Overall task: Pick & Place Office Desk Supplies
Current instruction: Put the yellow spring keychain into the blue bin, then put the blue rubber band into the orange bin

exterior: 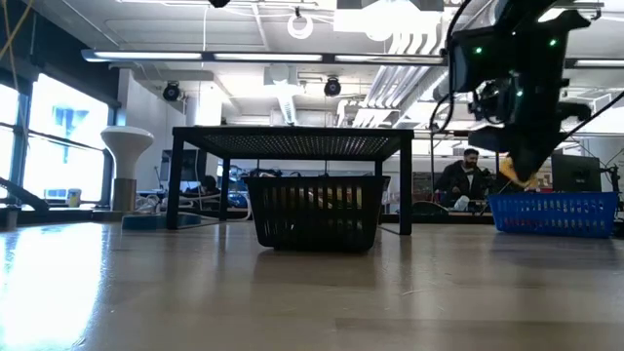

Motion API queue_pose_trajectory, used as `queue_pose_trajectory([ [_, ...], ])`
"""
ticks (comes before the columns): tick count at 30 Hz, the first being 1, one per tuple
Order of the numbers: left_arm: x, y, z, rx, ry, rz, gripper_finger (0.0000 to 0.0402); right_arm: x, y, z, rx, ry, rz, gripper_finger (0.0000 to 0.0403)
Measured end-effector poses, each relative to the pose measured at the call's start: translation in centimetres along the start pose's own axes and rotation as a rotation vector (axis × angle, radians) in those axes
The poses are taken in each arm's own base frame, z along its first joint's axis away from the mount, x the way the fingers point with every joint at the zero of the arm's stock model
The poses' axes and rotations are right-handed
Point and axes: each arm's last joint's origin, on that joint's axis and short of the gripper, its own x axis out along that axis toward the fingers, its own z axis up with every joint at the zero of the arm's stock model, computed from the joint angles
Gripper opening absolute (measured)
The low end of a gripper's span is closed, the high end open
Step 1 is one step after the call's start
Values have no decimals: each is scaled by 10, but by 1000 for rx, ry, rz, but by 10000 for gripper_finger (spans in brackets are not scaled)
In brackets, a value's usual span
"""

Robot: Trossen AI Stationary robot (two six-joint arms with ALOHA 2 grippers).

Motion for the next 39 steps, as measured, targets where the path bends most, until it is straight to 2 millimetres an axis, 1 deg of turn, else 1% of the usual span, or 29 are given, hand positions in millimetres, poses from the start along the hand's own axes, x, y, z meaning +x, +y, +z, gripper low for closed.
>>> queue_pose_trajectory([
  [6, 0, 0, 0, 8, 0, -3, 163, 11, 0, 6, 52, 36, 34, 18],
  [9, 0, 1, -1, 38, 6, 12, 163, 12, -1, 8, 70, 38, 29, 30],
  [12, 0, 2, -1, 42, 2, 42, 163, 12, -1, 7, 49, 39, 28, 54],
  [17, 0, 5, 0, 38, -6, 80, 163, 12, -2, 8, 16, 17, 14, 109],
  [20, 0, 9, 0, 20, -4, 115, 163, 12, -3, 11, -61, -87, -47, 136],
  [23, -2, 12, -2, -53, 19, 137, 163, 4, -2, 8, -183, -272, -132, 144],
  [25, -5, 16, -3, -103, 36, 150, 163, -3, 2, 2, -242, -364, -136, 145],
  [28, -13, 20, -7, -167, 97, 183, 163, -16, 7, -11, -281, -497, -113, 146],
  [31, -27, 23, -13, -219, 163, 240, 163, -29, 12, -27, -284, -589, -25, 146],
  [35, -61, 24, -23, -280, 299, 305, 163, -46, 25, -50, -297, -677, 146, 146],
  [39, -87, 21, -36, -245, 412, 428, 163, -63, 40, -67, -337, -744, 320, 146],
])
